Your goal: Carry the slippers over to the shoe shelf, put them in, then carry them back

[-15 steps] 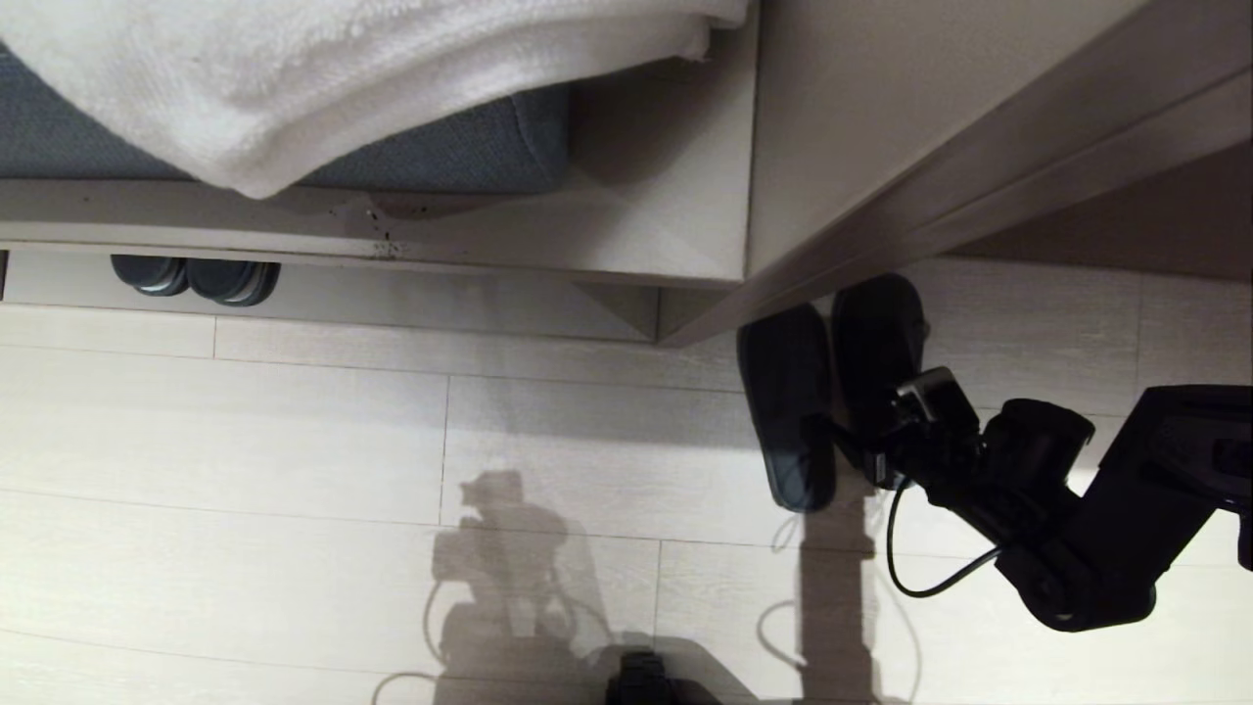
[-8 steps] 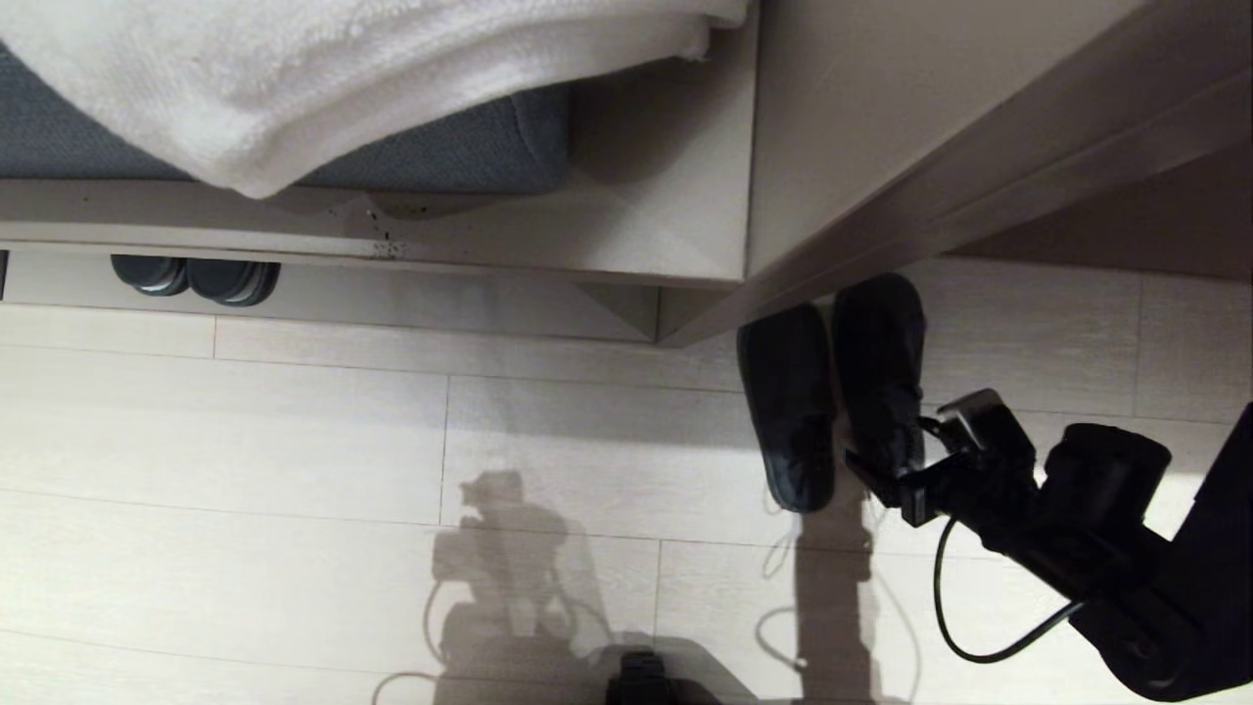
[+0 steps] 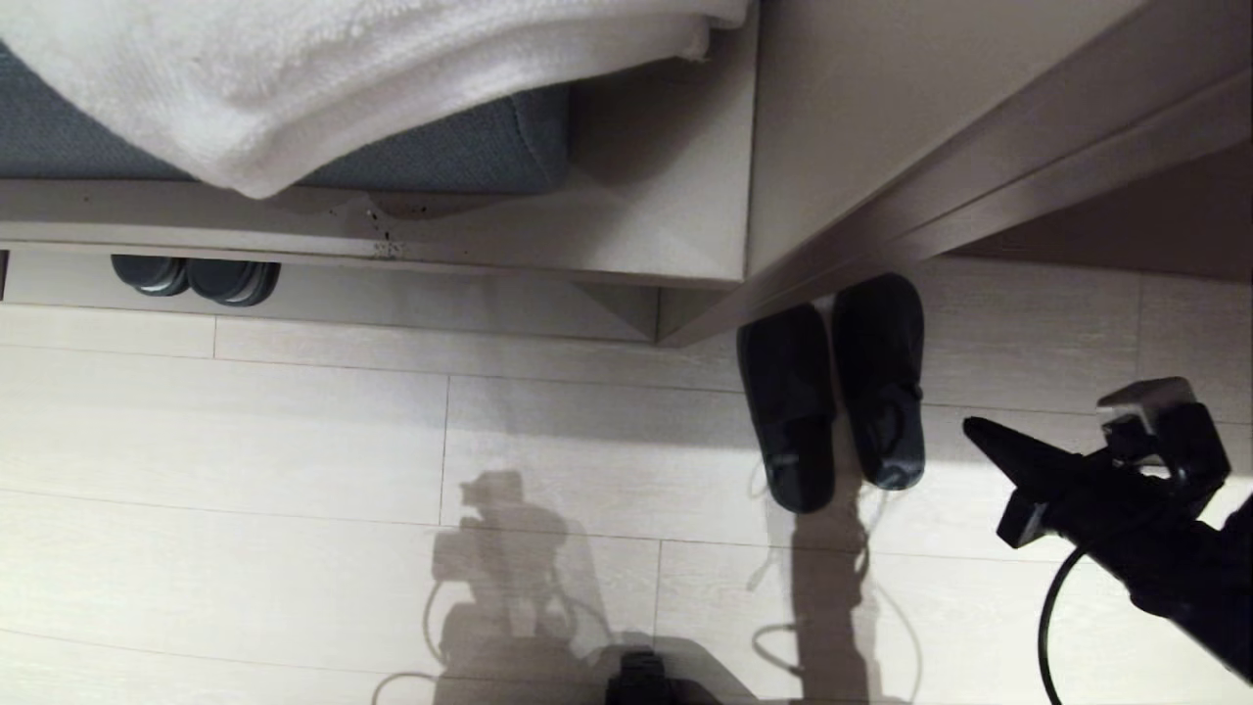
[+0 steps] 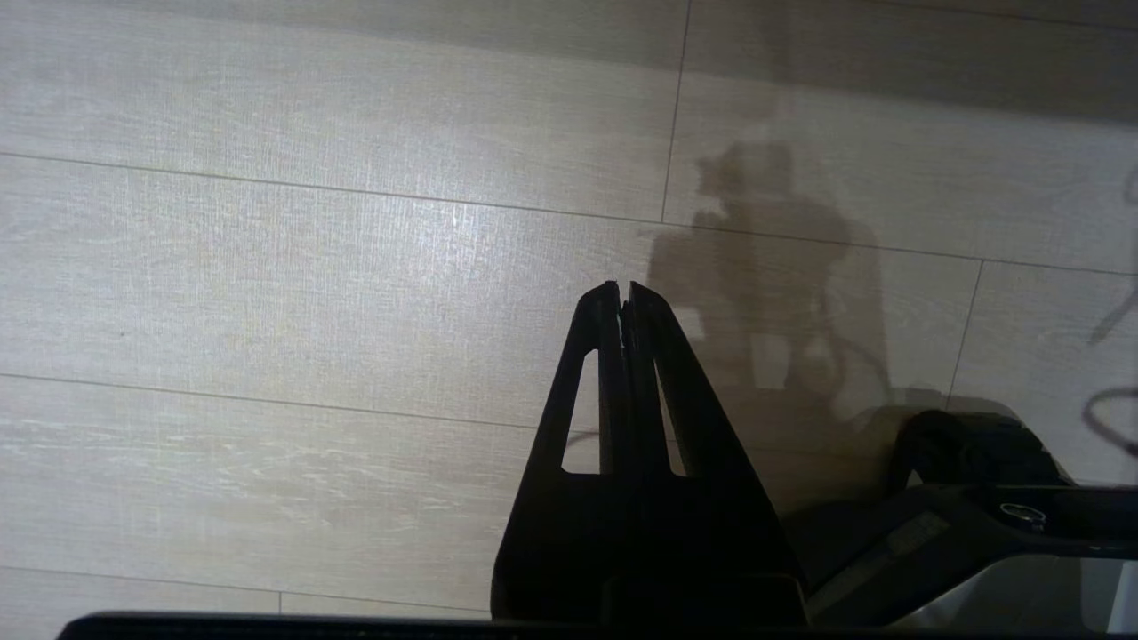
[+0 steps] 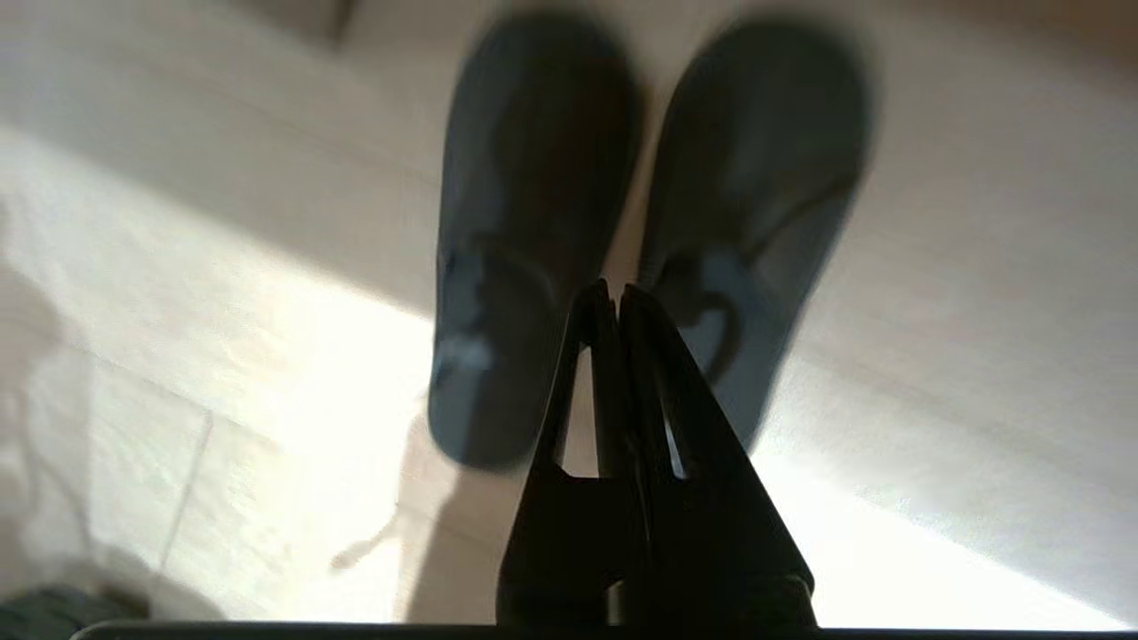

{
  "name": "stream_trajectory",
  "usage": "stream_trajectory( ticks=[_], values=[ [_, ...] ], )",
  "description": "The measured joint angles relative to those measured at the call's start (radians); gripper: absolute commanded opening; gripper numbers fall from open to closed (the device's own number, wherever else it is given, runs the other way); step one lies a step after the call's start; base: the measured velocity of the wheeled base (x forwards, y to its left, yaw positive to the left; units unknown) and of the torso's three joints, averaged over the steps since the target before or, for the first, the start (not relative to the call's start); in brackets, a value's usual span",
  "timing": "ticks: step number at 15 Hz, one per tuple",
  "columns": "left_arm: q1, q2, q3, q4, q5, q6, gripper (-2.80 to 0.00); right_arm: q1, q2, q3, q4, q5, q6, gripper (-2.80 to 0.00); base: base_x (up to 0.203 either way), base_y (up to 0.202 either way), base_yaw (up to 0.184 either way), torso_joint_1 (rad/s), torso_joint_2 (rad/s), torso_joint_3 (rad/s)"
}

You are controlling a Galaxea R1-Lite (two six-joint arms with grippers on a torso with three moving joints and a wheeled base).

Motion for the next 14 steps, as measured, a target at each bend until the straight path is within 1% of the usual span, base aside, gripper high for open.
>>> stream_trajectory(
  ticks=[4,6,7,8,10,12,14],
  values=[
    [0.000,0.000,0.000,0.000,0.000,0.000,-2.80,-0.001,-0.263,0.075,0.023,-0.055,0.028,-2.80,0.000,0.000,0.000,0.000,0.00,0.000],
    [0.000,0.000,0.000,0.000,0.000,0.000,-2.80,-0.002,-0.411,0.099,0.093,-0.073,0.036,-2.80,0.000,0.000,0.000,0.000,0.00,0.000],
    [0.000,0.000,0.000,0.000,0.000,0.000,-2.80,-0.003,-0.494,0.104,0.151,-0.076,0.039,-2.80,0.000,0.000,0.000,0.000,0.00,0.000],
    [0.000,0.000,0.000,0.000,0.000,-0.001,-2.80,-0.003,-0.578,0.105,0.224,-0.078,0.040,-2.80,0.000,0.000,0.000,0.000,0.00,0.000],
    [0.000,0.000,0.000,0.000,0.000,-0.002,-2.80,-0.003,-0.782,0.088,0.431,-0.076,0.045,-2.80,0.000,0.000,0.000,0.000,0.00,0.000],
    [0.000,0.000,0.000,0.000,0.000,-0.001,-2.80,-0.002,-0.993,0.045,0.696,-0.076,0.057,-2.80,0.000,0.000,0.000,0.000,0.00,0.000],
    [0.000,0.000,0.000,0.000,0.000,-0.001,-2.80,-0.013,-1.173,0.012,1.004,-0.071,0.078,-2.80,0.000,0.000,0.000,0.000,0.00,0.000]
  ],
)
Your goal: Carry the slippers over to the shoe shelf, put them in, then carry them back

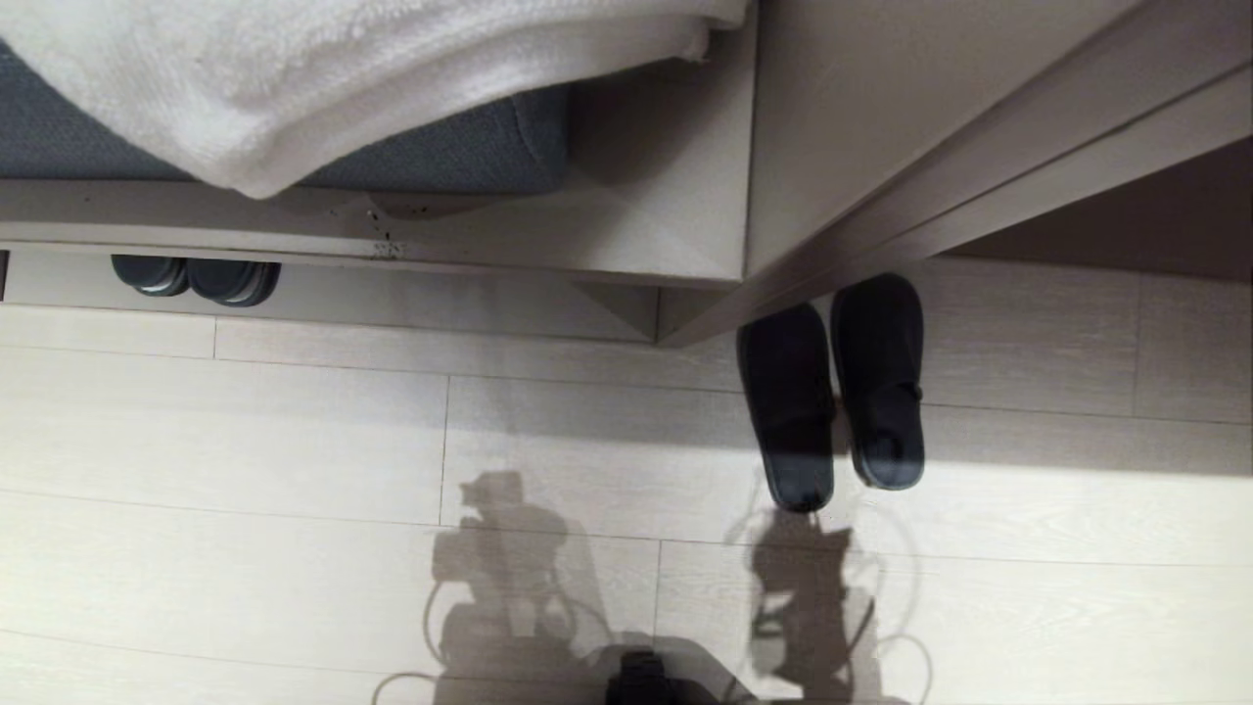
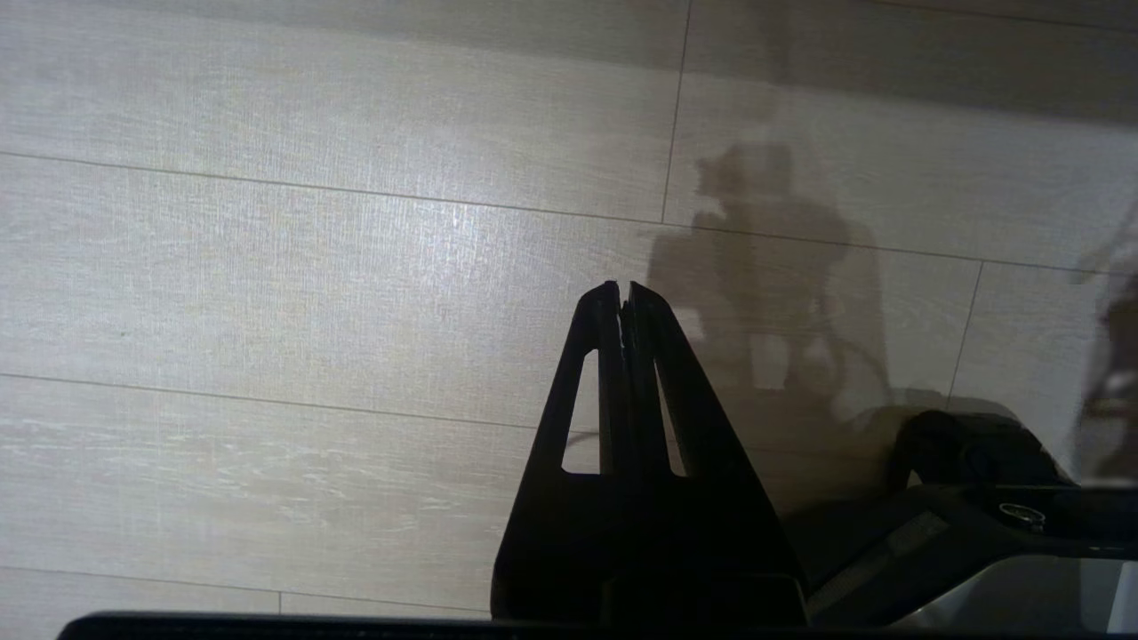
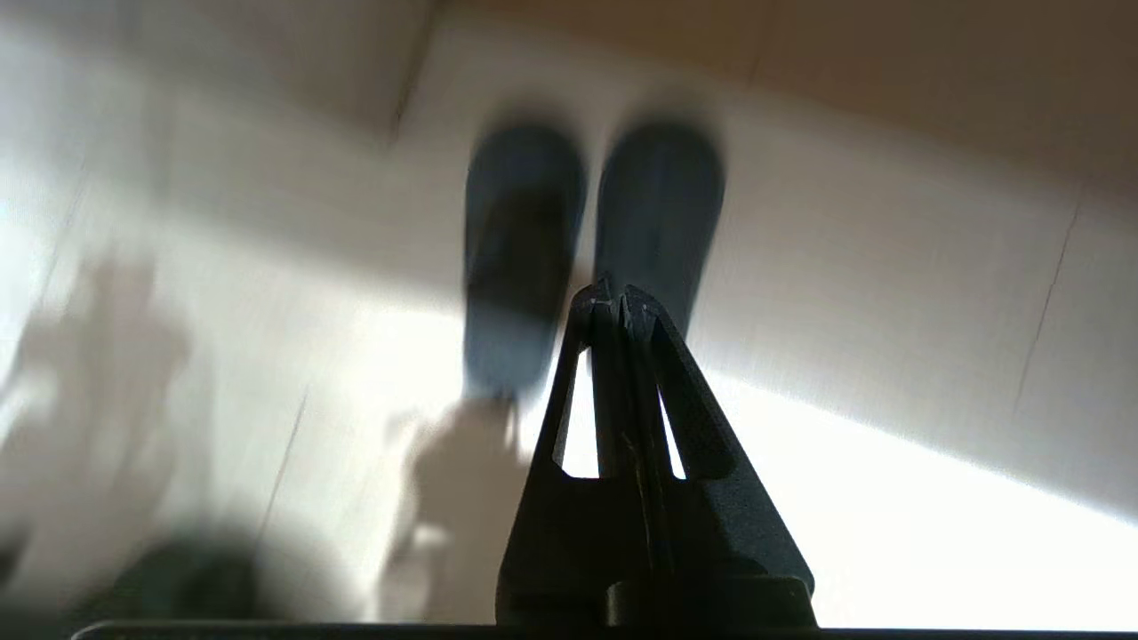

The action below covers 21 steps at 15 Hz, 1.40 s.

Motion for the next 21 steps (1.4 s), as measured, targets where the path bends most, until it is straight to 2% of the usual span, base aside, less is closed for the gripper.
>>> stream_trajectory(
  ticks=[2,5,7,9,11,21],
  values=[
    [0.000,0.000,0.000,0.000,0.000,0.000,-2.80,-0.017,-0.130,0.041,0.221,0.004,0.012,-2.80,0.000,0.000,0.000,0.000,0.00,0.000],
    [0.000,0.000,0.000,0.000,0.000,0.000,-2.80,-0.034,-0.297,0.073,0.421,0.010,0.027,-2.80,0.000,0.000,0.000,0.000,0.00,0.000],
    [0.000,0.000,0.000,0.000,0.000,-0.001,-2.80,-0.041,-0.370,0.057,0.579,-0.054,0.037,-2.80,0.000,0.000,0.000,0.000,0.00,0.000],
    [0.000,0.000,0.000,0.000,0.000,-0.001,-2.80,-0.044,-0.402,0.081,0.572,-0.107,0.047,-2.80,0.000,0.000,0.000,0.002,0.00,0.019],
    [0.000,0.000,0.000,0.000,0.000,-0.001,-2.80,-0.045,-0.418,0.104,0.500,-0.110,0.047,-2.80,0.000,0.000,0.000,0.001,0.00,0.137],
    [0.000,0.000,0.000,0.000,0.000,-0.002,-2.80,-0.045,-0.429,0.113,0.498,-0.111,0.052,-2.80,0.000,0.000,0.000,0.002,0.00,0.201]
  ],
)
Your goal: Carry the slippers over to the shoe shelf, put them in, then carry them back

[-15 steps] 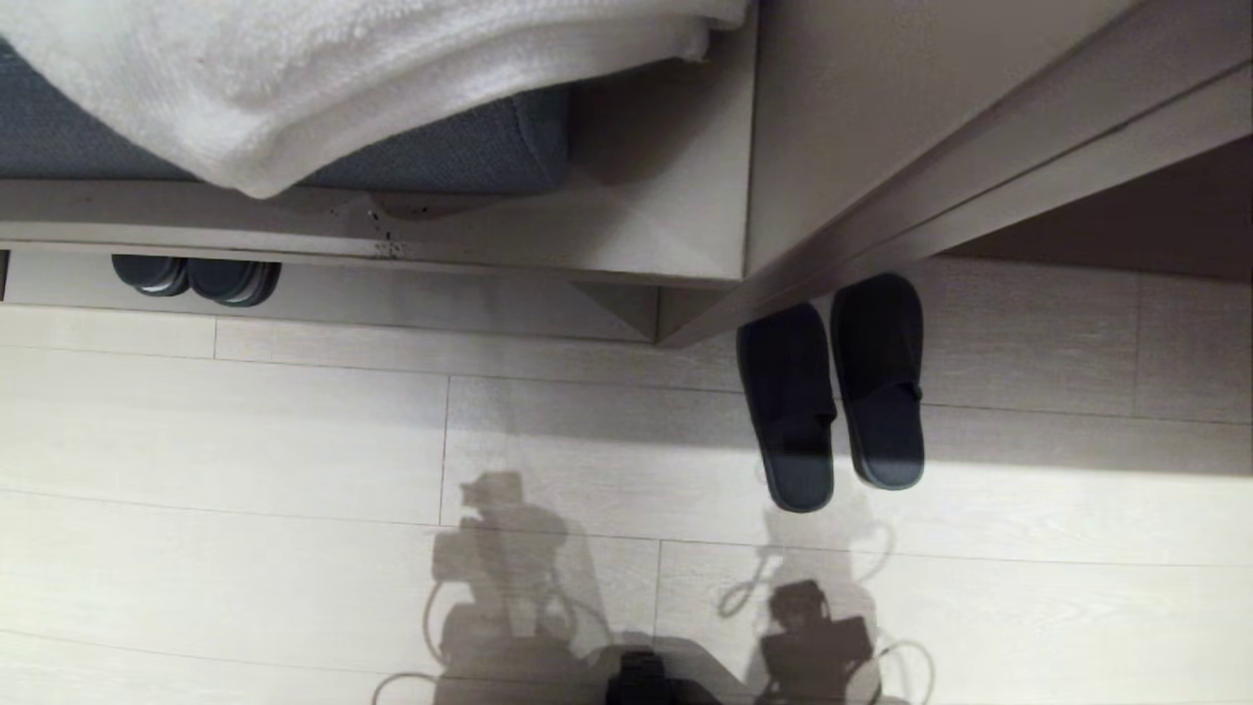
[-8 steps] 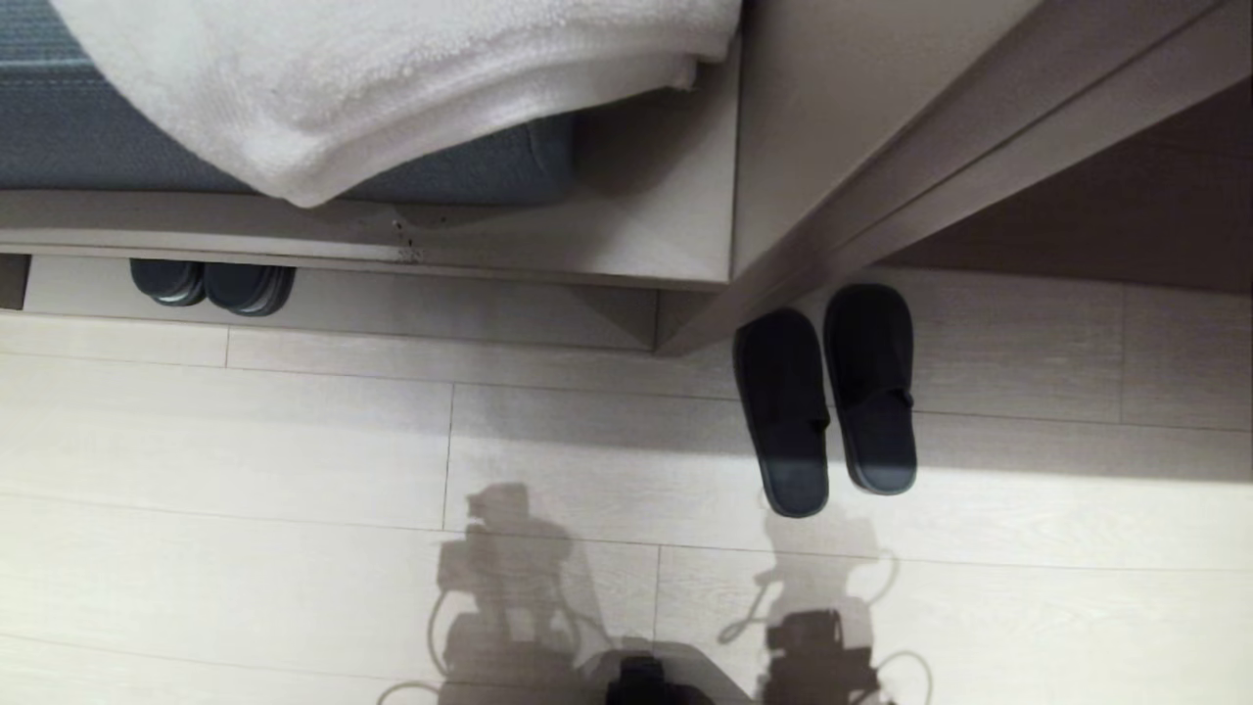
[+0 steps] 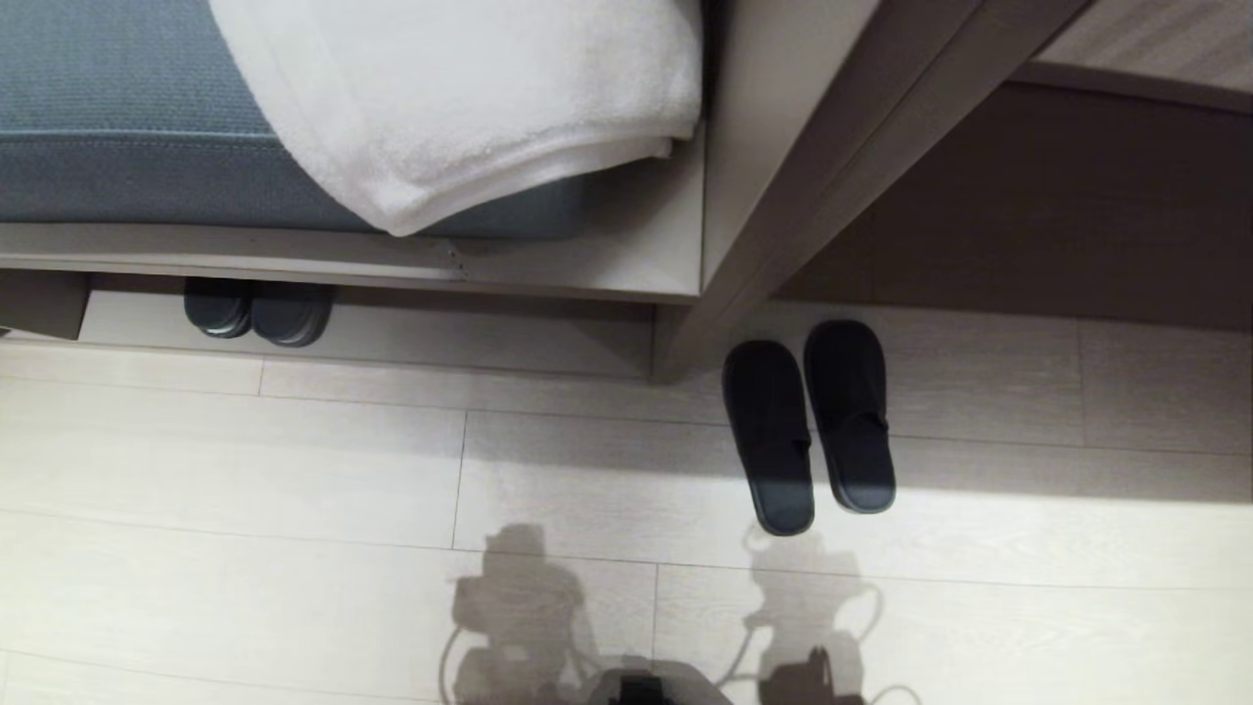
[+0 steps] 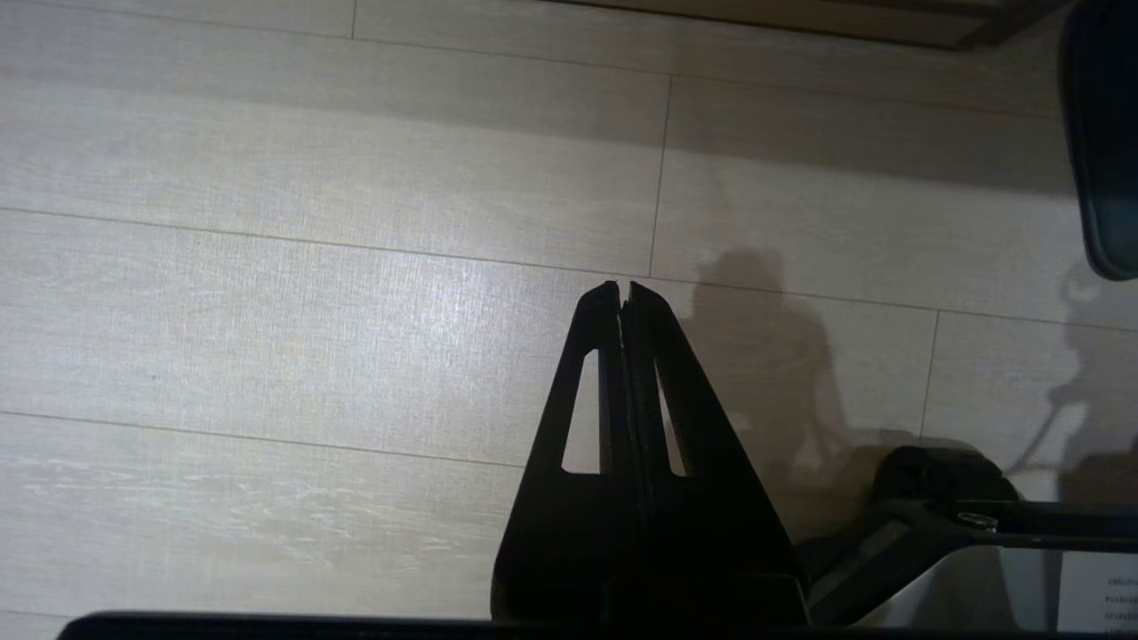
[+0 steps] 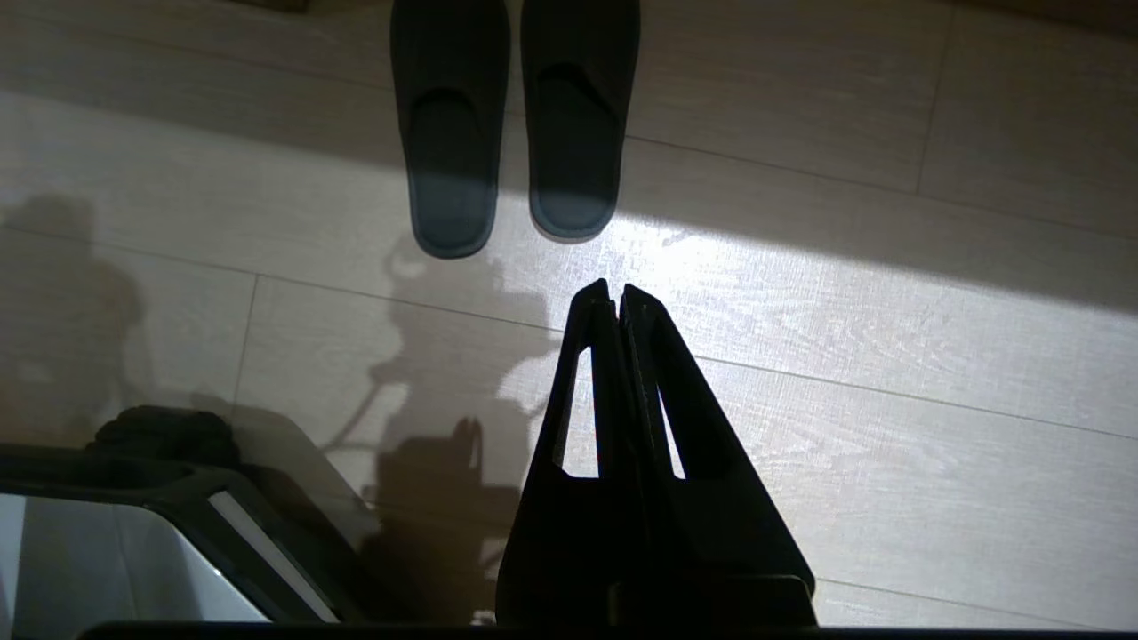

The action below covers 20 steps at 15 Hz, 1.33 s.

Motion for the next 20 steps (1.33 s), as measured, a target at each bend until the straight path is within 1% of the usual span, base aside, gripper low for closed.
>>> stream_trajectory(
  ticks=[20],
  values=[
    [0.000,0.000,0.000,0.000,0.000,0.001,-2.80,0.000,0.001,-0.002,0.000,-0.001,-0.001,-2.80,0.000,0.000,0.000,0.003,0.00,0.202]
  ],
)
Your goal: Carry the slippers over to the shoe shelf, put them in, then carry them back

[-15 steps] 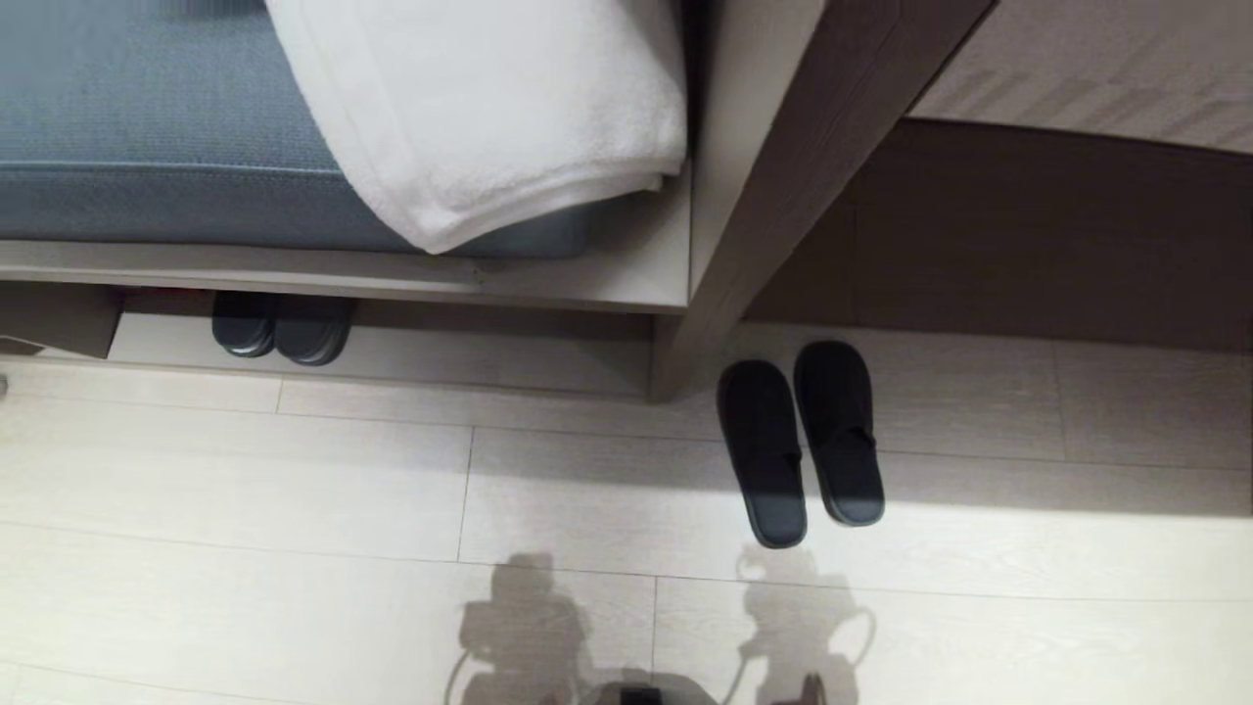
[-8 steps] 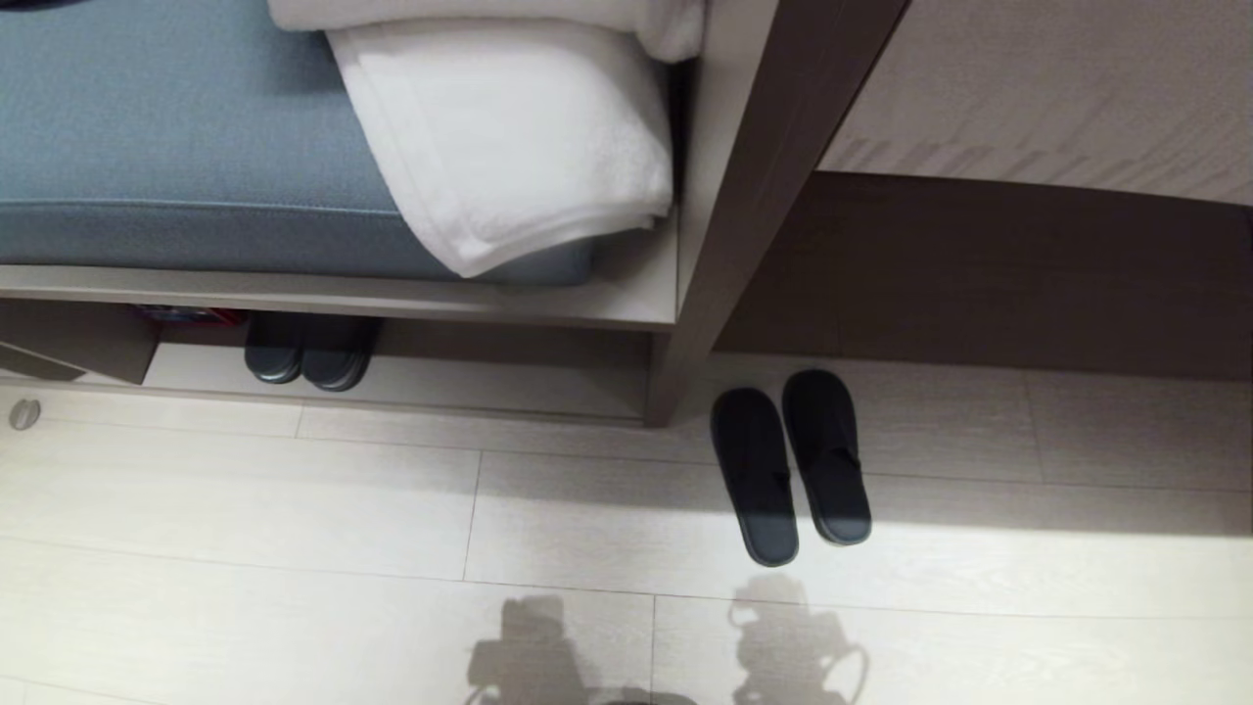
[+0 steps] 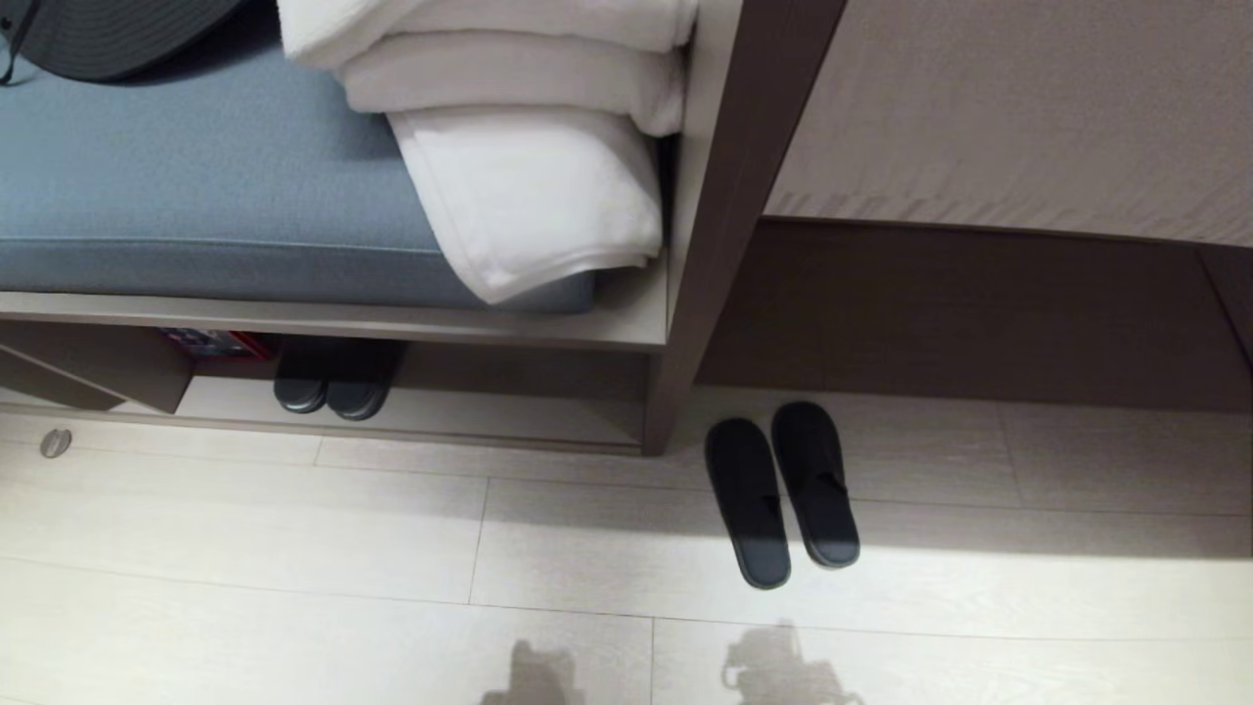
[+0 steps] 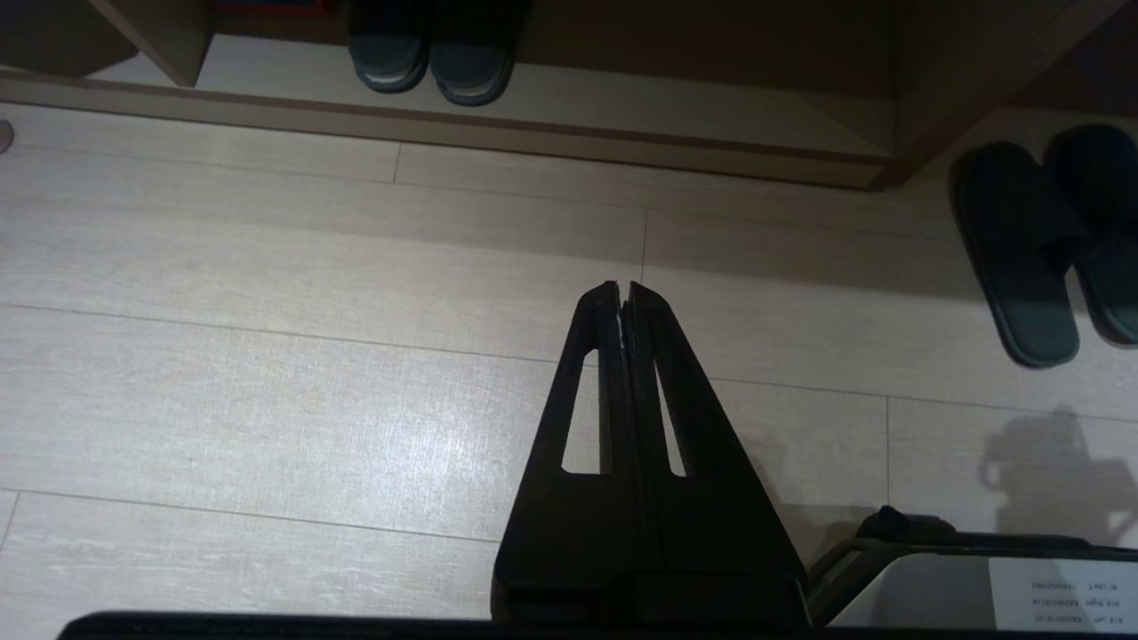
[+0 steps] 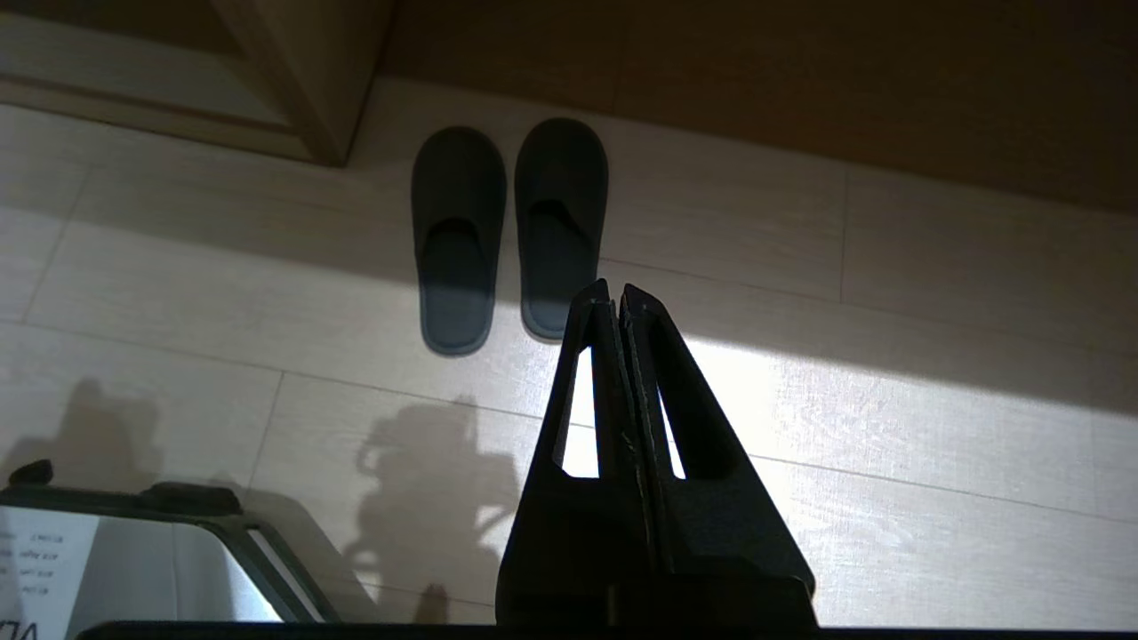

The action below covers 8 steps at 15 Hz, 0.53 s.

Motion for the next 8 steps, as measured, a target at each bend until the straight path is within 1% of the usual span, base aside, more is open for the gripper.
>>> stream_trajectory(
  ticks=[8],
  values=[
    [0.000,0.000,0.000,0.000,0.001,-0.001,-2.80,0.000,0.000,0.000,-0.001,0.000,0.000,-2.80,0.000,0.000,0.000,0.002,0.00,0.202]
  ],
)
